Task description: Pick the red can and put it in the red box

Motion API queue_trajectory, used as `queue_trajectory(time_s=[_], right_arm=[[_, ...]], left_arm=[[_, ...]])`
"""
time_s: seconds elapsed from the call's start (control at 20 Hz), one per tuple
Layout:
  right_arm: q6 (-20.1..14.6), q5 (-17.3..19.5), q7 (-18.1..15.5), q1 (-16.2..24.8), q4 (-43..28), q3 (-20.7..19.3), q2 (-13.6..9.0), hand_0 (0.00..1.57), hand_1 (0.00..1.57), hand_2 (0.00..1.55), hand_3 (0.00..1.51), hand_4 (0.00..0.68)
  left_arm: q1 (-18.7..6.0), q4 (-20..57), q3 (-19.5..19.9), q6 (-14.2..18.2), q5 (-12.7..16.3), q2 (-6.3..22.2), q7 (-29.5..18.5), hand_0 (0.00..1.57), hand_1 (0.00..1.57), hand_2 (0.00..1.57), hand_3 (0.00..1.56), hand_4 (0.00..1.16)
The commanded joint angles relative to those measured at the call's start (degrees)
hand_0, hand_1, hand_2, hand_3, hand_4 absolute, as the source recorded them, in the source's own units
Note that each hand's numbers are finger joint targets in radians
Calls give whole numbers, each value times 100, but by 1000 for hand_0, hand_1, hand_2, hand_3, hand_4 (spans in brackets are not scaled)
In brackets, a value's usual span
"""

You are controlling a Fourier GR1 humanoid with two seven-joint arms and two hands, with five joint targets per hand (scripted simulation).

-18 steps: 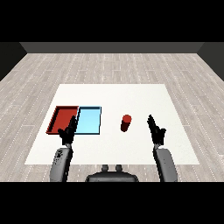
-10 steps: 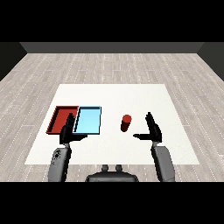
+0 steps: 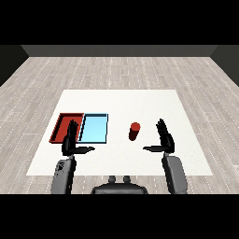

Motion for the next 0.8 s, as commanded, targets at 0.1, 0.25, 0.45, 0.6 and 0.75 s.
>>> queue_trajectory(time_s=[0.1, 0.25, 0.45, 0.6, 0.75], right_arm=[[1, 56, -176, -103, 162, -38, 69, 0, 0, 0, 0, 0], [80, 88, -242, -214, 421, 10, 86, 0, 0, 0, 0, 0], [-127, -120, 48, -654, 432, -206, 143, 0, 0, 0, 0, 0], [-53, -42, -288, -658, 827, -136, 215, 0, 0, 0, 0, 0], [22, -55, -75, -397, 479, -83, 135, 0, 0, 0, 0, 0]], left_arm=[[89, 336, 124, -217, 69, 49, -595, 0, 0, 0, 0, 0], [12, -639, -40, -4, 122, 6, 445, 0, 0, 0, 0, 0], [9, -65, 81, -68, 45, 33, -188, 0, 0, 0, 0, 0], [46, -135, 83, -127, 108, 51, -86, 0, 0, 0, 0, 0], [204, -549, -164, 31, -55, -102, 66, 0, 0, 0, 0, 0]])
